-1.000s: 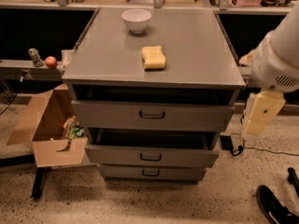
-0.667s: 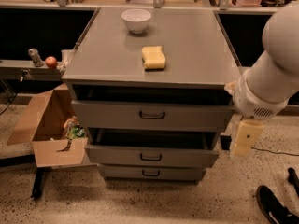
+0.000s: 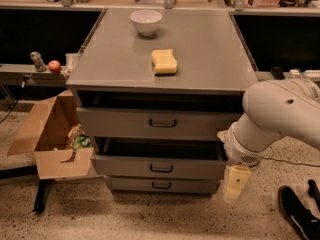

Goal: Open middle drawer

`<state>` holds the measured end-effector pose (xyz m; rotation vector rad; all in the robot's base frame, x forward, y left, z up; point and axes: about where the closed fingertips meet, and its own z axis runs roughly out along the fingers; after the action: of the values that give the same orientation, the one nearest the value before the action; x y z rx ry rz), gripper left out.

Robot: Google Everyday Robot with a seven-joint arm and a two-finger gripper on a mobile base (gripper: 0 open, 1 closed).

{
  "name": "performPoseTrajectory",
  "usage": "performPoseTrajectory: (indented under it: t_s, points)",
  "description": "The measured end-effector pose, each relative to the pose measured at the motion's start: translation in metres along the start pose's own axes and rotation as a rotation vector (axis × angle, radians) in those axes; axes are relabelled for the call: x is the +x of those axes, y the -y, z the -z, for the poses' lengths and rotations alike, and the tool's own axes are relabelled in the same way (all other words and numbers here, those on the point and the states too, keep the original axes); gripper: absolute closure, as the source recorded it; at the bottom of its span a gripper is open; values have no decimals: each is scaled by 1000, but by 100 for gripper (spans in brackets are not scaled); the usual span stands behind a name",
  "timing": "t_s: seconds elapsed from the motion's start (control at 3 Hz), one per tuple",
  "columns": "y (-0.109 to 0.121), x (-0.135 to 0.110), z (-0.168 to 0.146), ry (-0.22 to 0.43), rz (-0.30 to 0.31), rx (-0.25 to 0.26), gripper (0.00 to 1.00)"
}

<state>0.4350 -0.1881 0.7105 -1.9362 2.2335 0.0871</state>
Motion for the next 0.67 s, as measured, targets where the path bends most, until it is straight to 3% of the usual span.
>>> performPoseTrajectory:
  t_s: [0.33, 0.67]
  points:
    - [0, 0, 0, 0, 0, 0, 0]
    - [6, 9, -33, 1, 0, -10, 0]
